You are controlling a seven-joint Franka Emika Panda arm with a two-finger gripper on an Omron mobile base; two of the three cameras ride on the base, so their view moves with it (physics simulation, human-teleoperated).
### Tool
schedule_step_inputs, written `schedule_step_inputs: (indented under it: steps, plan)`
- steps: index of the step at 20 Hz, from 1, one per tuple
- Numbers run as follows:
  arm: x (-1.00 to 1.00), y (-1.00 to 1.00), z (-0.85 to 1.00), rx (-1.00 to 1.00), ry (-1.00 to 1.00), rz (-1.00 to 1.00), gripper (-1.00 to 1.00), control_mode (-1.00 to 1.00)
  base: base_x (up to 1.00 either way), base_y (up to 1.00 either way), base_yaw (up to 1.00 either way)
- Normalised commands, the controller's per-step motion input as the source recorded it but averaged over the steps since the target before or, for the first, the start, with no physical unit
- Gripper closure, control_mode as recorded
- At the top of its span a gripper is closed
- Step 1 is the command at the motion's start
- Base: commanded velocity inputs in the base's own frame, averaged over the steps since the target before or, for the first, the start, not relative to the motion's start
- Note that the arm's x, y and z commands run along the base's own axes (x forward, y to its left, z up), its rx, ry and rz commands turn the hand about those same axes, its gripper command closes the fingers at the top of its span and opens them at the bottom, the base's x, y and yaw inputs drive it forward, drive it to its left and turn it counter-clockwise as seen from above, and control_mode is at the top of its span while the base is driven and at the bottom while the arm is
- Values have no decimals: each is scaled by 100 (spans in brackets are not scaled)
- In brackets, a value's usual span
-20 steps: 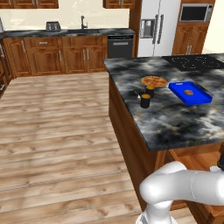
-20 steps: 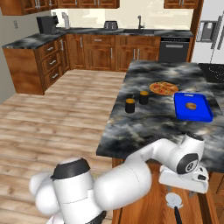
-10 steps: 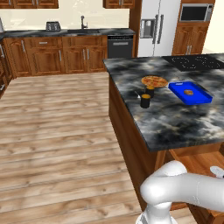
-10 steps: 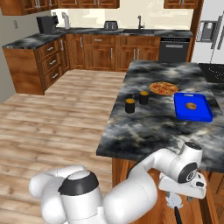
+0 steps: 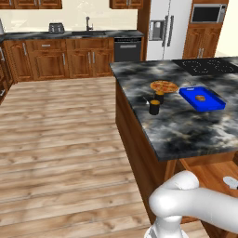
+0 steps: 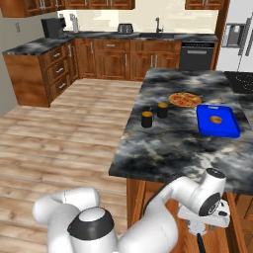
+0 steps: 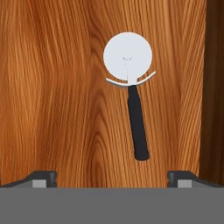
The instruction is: Take the pizza cutter from the drawer on the right and place it on the dining counter for cutting.
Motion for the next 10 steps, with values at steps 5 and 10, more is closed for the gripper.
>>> schedule_step_inputs:
  steps: [5,10]
  plan:
    - [5,0,-2,0,0,0,-100,-100,0,0,0]
    - [3,0,-1,0,0,0,-100,-100,0,0,0]
